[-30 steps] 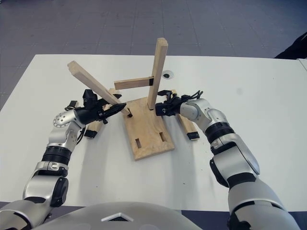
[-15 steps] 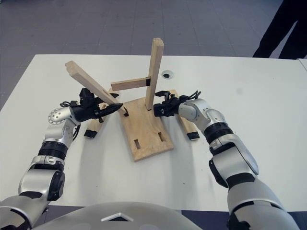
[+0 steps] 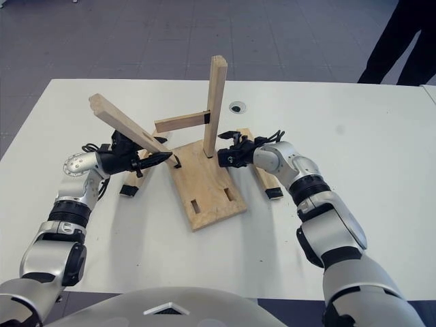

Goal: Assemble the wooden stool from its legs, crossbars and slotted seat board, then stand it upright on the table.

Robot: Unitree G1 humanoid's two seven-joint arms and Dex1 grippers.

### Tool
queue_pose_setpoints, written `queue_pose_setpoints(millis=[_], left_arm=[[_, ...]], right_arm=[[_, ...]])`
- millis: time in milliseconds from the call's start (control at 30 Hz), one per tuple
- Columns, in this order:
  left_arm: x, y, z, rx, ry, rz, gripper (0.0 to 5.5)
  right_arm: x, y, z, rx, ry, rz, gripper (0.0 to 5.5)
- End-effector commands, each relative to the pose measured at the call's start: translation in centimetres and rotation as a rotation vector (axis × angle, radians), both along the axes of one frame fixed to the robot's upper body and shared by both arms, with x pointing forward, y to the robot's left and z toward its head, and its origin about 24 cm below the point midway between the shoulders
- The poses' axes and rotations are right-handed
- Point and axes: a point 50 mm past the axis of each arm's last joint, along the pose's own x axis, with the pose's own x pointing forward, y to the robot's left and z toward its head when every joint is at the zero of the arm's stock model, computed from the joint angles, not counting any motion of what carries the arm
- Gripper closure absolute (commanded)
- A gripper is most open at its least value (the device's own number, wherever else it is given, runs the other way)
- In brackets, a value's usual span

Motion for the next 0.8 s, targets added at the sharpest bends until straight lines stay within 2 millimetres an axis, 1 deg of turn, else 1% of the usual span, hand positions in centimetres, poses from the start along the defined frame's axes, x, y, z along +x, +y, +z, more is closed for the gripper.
queue_pose_setpoints(millis=[33,100,167,233,300,400,533,633,733,800], left_arm=[[-1.0,1.9,-2.3,0.225,0.142,-0.026,3.45],[0.0,2.3,-1.3,0.255,0.131,-0.01,3.45],[0.8,2.5,-0.5,0.248,0.147,0.014,3.45],[1.1,2.5,-0.5,0.214,0.191,0.038,3.45],[0.7,2.5,-1.1,0.19,0.224,0.047,3.45],[-0.5,1.9,-2.3,0.156,0.231,0.035,3.45],[-1.3,0.8,-2.9,0.112,0.153,0.074,3.45],[-2.1,0.6,-3.6,0.089,0.12,0.116,3.45],[-2.6,0.7,-4.1,0.066,0.126,0.157,3.45],[-2.7,0.8,-4.3,0.03,0.135,0.198,3.45]], right_arm=[[-0.5,-0.1,-0.8,-0.006,0.03,0.0,1.91],[-0.6,-0.1,-0.9,-0.003,0.032,-0.005,1.91],[-0.7,-0.2,-0.9,0.0,0.034,-0.009,1.91],[-0.7,-0.1,-0.9,0.002,0.036,-0.01,1.91],[-0.7,0.0,-0.9,0.001,0.037,-0.008,1.91],[-0.7,0.0,-0.7,0.03,0.038,-0.022,1.91],[-1.1,1.0,2.0,0.205,0.071,-0.025,1.91],[-1.7,1.5,3.6,0.267,0.102,-0.007,1.91],[-2.5,1.7,3.9,0.258,0.137,0.019,1.91],[-3.1,1.7,3.5,0.234,0.171,0.031,1.91]])
